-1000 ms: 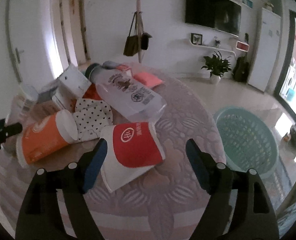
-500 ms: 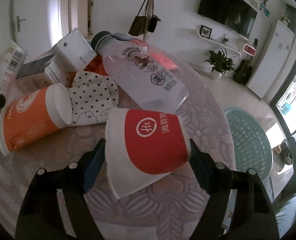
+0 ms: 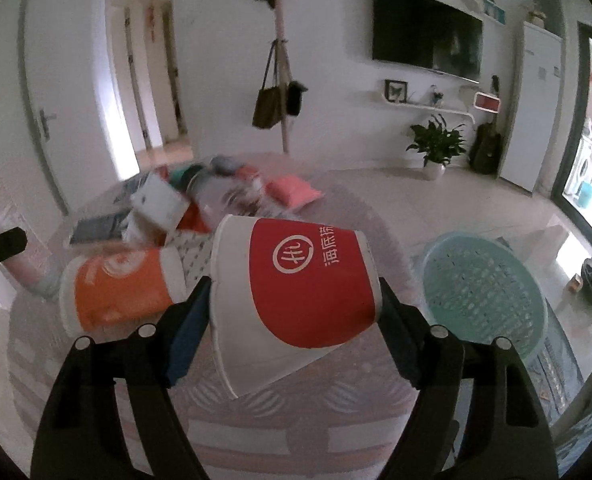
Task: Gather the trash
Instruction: 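Carry the pink tube and red-and-white cup to the teal basket and release both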
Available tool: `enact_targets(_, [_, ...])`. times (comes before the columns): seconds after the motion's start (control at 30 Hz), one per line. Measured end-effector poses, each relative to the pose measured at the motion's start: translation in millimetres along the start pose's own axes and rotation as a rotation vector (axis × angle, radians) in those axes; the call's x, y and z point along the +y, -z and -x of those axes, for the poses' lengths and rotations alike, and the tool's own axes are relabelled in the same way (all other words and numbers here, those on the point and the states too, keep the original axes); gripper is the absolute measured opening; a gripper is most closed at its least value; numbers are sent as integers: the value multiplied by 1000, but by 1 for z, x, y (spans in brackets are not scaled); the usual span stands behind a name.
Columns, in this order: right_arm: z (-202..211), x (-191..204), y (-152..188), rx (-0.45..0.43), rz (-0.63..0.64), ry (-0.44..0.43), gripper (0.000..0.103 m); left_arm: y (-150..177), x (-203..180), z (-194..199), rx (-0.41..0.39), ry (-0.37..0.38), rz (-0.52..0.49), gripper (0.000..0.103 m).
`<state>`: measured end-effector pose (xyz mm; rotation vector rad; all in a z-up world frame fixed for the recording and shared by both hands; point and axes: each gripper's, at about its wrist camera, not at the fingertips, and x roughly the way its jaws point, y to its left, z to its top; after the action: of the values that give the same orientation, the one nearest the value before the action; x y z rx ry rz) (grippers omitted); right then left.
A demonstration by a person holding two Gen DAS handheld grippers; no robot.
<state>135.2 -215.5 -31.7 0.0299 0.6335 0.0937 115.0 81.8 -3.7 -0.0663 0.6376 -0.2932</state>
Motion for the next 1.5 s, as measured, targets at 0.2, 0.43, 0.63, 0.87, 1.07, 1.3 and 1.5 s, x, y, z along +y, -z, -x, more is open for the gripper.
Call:
enact_targets(0.2, [25, -38, -12, -69, -73, 6, 75, -21, -39, 8, -41, 32, -42, 47])
enact_targets(0.43, [28, -110, -24, -117, -163, 132, 75, -49, -111, -21, -40, 120, -110, 47])
enact_targets(0.63, [-2, -195, -13, -64, -323, 227, 75, -72, -181, -95, 23, 241, -117, 47])
enact_targets(0.87, [-57, -254, 25, 78, -467, 265, 75, -66, -247, -205, 158, 356, -71, 47])
enact_targets(1.07, [-86, -263, 53, 158, -410, 332, 76, -43, -282, -272, 299, 364, -94, 47])
enact_targets(1.3, [-88, -278, 62, 200, -413, 330, 77, -32, -308, -302, 398, 339, -145, 55])
enact_targets(1.5, [-66, -283, 64, 168, -432, 319, 77, -37, -300, -283, 367, 356, -142, 58])
